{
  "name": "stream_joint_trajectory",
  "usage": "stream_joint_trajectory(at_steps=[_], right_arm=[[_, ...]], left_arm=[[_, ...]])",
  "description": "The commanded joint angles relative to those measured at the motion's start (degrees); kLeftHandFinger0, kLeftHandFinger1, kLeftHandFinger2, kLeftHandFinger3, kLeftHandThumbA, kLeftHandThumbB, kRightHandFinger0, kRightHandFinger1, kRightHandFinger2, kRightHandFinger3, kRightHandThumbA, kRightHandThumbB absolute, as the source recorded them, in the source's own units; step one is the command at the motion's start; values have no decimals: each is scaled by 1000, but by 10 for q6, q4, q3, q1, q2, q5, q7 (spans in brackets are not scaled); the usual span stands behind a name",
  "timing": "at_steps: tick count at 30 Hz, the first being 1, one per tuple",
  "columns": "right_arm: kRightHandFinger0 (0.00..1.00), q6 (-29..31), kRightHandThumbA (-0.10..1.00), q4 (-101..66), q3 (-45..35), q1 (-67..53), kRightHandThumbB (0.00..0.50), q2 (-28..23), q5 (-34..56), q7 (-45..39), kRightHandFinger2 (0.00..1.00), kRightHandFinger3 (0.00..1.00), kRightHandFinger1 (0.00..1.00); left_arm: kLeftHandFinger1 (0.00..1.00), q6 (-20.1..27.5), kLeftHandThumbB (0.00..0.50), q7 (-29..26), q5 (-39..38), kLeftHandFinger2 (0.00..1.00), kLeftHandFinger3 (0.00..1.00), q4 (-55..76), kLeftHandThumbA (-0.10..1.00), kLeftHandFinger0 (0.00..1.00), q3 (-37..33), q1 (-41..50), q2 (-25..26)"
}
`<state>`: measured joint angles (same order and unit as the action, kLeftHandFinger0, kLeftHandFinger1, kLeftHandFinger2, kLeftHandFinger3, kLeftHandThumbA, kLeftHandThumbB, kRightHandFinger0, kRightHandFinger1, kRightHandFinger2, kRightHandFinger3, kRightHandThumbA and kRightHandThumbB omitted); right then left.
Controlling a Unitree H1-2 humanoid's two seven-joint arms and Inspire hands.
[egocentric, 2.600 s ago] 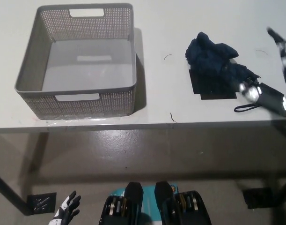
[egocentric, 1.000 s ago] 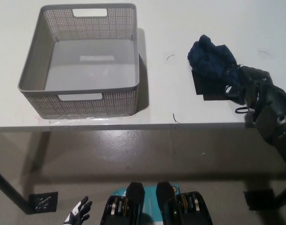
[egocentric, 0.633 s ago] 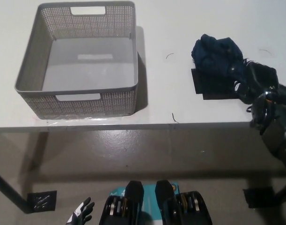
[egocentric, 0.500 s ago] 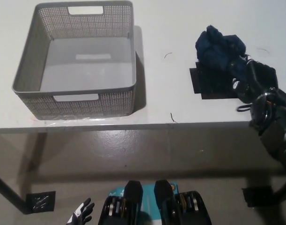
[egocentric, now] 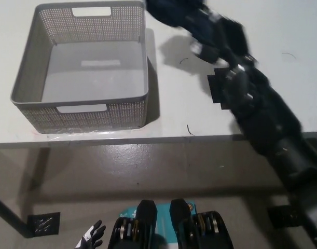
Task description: Use the right hand to pick up a umbrella on the right side and place it into a container on the lft side
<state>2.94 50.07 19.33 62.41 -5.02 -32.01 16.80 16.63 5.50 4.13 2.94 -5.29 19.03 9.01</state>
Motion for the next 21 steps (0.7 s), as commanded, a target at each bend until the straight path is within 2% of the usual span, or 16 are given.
stream_joint_trajectory(at_steps=[1, 2, 5, 6, 7, 8, 12, 15, 18, 19, 21], right_arm=[[0, -11, -100, -49, 6, 77, 162, 36, -12, -1, 642, 738, 132], [0, -17, -100, -49, 6, 84, 155, 47, -8, -8, 639, 747, 129], [0, -34, -100, -47, 3, 103, 153, 78, -1, -19, 648, 766, 150], [0, -38, -100, -45, 2, 108, 163, 84, 0, -22, 644, 730, 143], [0, -34, -100, -46, -4, 114, 163, 100, 15, -32, 585, 564, 69], [0, -33, -100, -45, -9, 117, 157, 112, 22, -34, 565, 492, 14], [0, -33, -100, -33, -11, 131, 161, 143, 27, -37, 630, 617, 74], [0, -32, -100, -5, -10, 143, 164, 164, 26, -29, 620, 596, 62], [0, -28, -100, 48, -7, 156, 176, 177, 25, -15, 525, 505, 31], [0, -20, -100, 74, -5, 160, 204, 178, 24, -9, 505, 486, 36], [0, -13, -100, 117, -5, 161, 266, 180, 25, 4, 376, 433, 1]], left_arm=[[1000, 23, 21, 6, 5, 1000, 1000, 1, 1000, 1000, -2, 9, 9], [1000, 23, 38, 6, 7, 1000, 1000, 1, 1000, 1000, -2, 10, 10], [1000, 23, 43, 7, 6, 1000, 1000, -2, 1000, 1000, -3, 12, 10], [1000, 24, 44, 7, 8, 1000, 1000, -3, 1000, 1000, -4, 12, 10], [1000, 28, 37, 6, 11, 1000, 1000, -6, 1000, 1000, -5, 12, 10], [1000, 31, 33, 5, 15, 1000, 1000, -7, 1000, 1000, -5, 12, 11], [1000, 31, 57, 7, 11, 1000, 1000, -11, 1000, 1000, -7, 11, 10], [1000, 33, 55, 7, 14, 1000, 1000, -12, 1000, 1000, -9, 10, 10], [1000, 38, 56, 5, 18, 1000, 1000, -14, 1000, 1000, -10, 9, 10], [1000, 37, 50, 6, 19, 1000, 1000, -12, 1000, 1000, -10, 9, 10], [1000, 38, 37, 5, 21, 1000, 1000, -11, 1000, 1000, -9, 10, 11]])
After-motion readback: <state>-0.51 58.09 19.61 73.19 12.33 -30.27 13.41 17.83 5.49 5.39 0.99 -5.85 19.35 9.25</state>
